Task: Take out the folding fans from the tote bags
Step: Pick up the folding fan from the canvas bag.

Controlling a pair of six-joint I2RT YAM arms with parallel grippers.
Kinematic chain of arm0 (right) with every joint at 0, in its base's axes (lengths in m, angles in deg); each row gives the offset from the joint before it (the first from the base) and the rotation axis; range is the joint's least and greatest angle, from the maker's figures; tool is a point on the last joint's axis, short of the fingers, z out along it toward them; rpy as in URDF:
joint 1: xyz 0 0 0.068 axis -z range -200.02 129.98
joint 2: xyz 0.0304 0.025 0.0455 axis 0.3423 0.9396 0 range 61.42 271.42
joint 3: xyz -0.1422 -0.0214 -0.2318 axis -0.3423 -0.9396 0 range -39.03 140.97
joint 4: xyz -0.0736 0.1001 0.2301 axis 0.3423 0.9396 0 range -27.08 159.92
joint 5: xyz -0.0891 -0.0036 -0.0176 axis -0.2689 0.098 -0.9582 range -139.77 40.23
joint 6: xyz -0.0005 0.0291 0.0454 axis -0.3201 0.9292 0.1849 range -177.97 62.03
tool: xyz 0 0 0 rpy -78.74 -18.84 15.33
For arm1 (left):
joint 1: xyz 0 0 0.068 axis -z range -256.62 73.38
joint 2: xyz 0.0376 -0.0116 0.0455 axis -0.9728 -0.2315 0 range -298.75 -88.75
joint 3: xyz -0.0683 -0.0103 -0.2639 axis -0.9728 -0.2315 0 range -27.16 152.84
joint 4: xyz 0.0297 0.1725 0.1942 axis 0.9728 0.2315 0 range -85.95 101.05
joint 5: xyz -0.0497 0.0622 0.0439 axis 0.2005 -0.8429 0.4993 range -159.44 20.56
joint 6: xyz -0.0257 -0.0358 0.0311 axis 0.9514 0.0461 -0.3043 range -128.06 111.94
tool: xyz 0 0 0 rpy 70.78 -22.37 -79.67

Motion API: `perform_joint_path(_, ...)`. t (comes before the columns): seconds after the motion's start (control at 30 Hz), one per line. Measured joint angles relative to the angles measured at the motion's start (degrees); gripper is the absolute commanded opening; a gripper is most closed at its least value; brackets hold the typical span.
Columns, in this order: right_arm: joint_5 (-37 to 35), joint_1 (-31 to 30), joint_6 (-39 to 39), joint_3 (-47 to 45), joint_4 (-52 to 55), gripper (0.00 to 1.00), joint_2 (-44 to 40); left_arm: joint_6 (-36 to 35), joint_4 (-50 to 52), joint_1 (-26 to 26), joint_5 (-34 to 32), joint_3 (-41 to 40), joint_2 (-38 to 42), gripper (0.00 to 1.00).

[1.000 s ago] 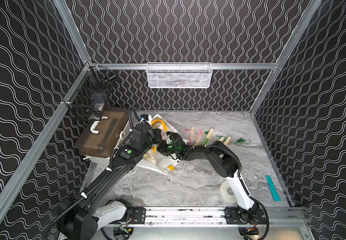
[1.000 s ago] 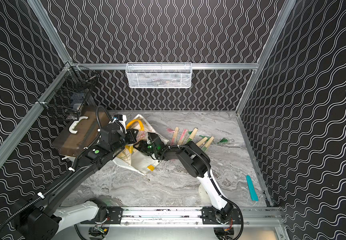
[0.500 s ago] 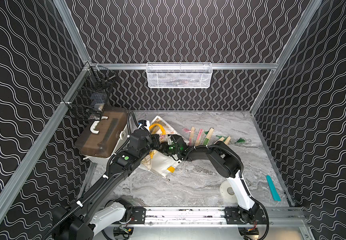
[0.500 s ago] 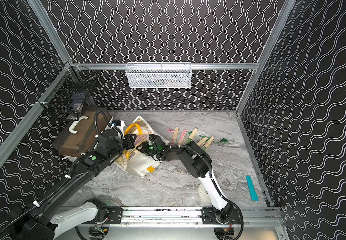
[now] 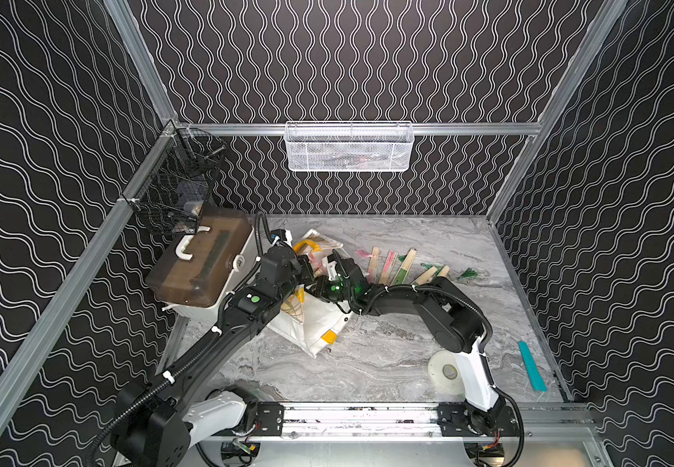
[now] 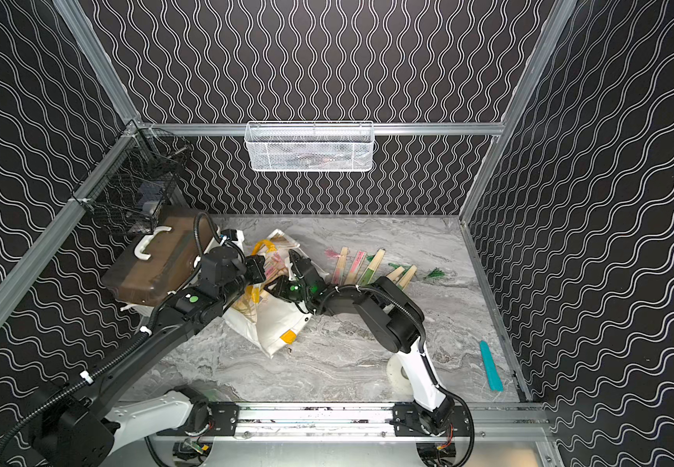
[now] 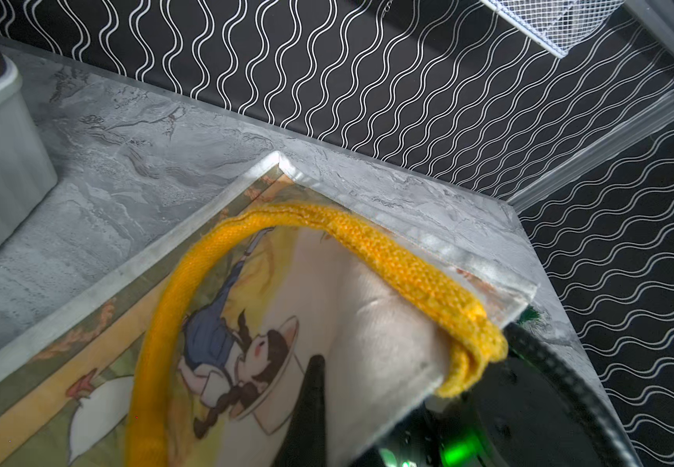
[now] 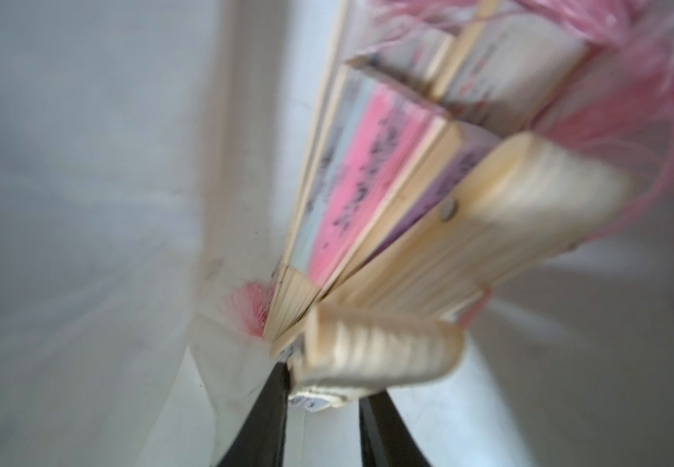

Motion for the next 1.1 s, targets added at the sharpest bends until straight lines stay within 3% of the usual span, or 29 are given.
perform_joint_path(0.43, -7.45, -3.15, -10.88, -7.02, -1.7, 0.3, -9.38, -2.03, 2.21, -0.02, -7.82, 4.37, -2.34, 0.0)
perform_joint_path(1.1, -19.23, -3.28, -24.61, -14.36, 2.71, 0.3, -27.82, -6.49, 6.93, -2.19, -11.89, 7.52, -3.67, 0.0)
